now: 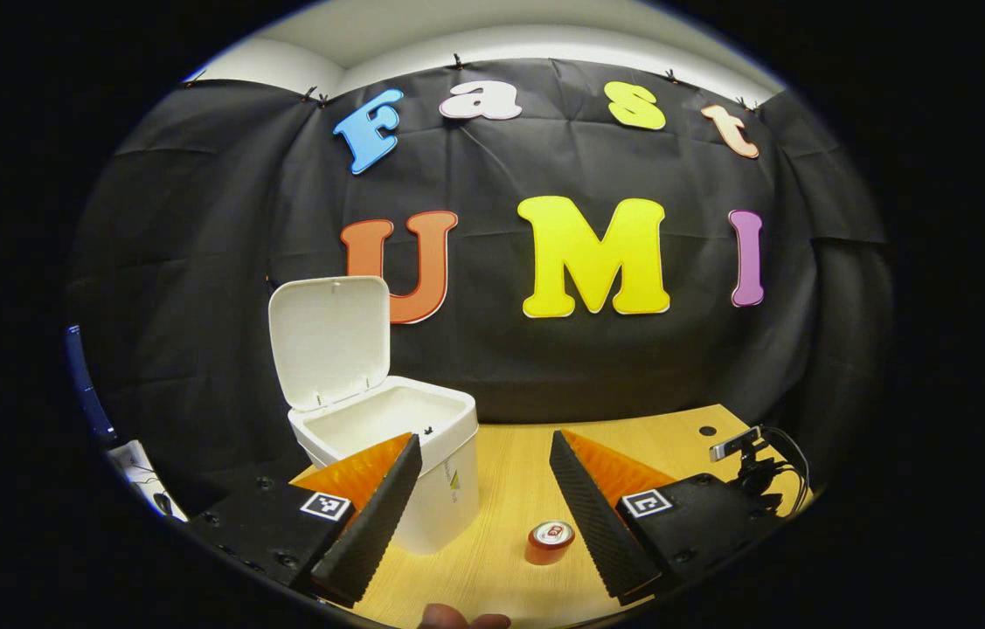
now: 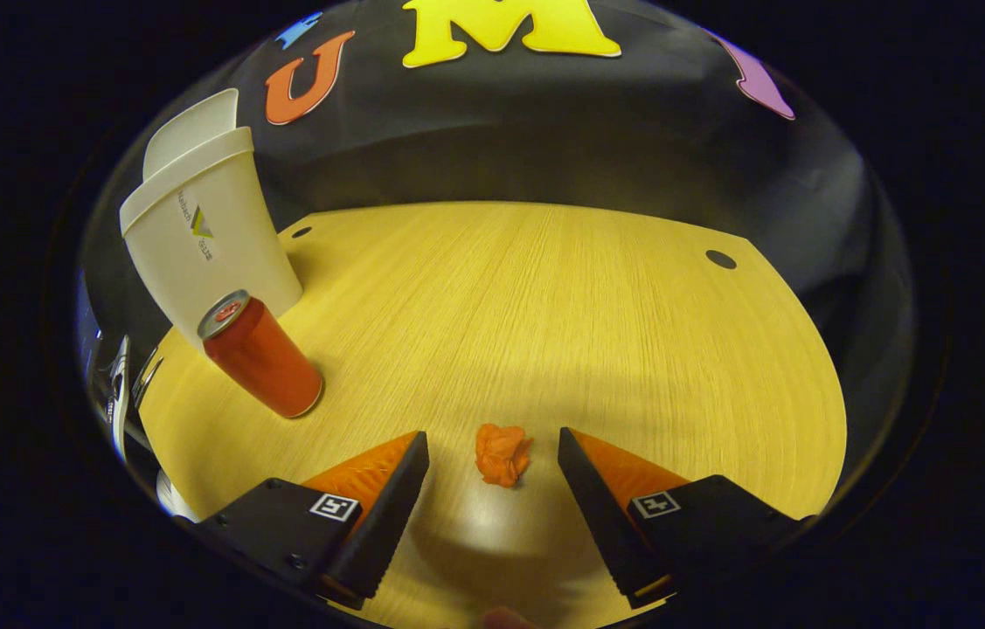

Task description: Press the lid of the desktop garbage bin to open it, pick up the crumpled paper on the desktop and throw it into the bin, then pick up the pop can on the desktop and drop it into the bin, and finally close the garbage bin lid.

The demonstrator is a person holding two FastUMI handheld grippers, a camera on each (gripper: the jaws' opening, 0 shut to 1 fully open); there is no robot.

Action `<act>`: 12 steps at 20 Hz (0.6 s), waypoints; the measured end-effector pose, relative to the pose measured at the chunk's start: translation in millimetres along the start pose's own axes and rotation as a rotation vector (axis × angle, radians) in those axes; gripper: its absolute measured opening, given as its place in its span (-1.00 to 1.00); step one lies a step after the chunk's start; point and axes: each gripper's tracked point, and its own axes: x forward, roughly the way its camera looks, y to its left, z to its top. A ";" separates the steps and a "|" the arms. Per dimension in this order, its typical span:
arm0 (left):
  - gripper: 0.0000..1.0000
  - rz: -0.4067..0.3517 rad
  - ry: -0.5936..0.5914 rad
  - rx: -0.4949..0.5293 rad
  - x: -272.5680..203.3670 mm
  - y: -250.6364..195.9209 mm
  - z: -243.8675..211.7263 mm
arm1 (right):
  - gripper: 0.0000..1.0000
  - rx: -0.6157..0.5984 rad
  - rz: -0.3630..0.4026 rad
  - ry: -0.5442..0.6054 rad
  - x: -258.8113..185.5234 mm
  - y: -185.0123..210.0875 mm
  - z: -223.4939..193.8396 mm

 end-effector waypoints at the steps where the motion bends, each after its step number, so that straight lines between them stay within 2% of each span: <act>1: 0.93 0.003 0.006 0.001 -0.6 0.8 -1.7 | 0.94 0.000 0.004 0.014 3.7 1.6 -3.4; 6: 0.92 0.012 0.005 0.019 -3.1 6.0 -0.2 | 0.84 -0.005 -0.017 0.042 13.5 -1.7 -7.9; 7: 0.93 0.016 0.006 0.019 -3.1 7.0 -0.5 | 0.56 -0.003 -0.023 0.047 14.6 -2.7 -8.4; 8: 0.93 0.020 0.008 0.017 -2.6 7.8 -0.5 | 0.49 0.003 -0.033 0.044 15.9 -5.1 -6.5; 10: 0.93 0.024 0.009 0.012 -1.6 9.3 0.0 | 0.21 0.010 -0.033 0.046 15.7 -5.3 -6.2; 12: 0.94 0.026 0.004 0.009 -0.9 11.9 1.3 | 0.14 -0.026 -0.035 0.053 17.4 -4.9 -7.3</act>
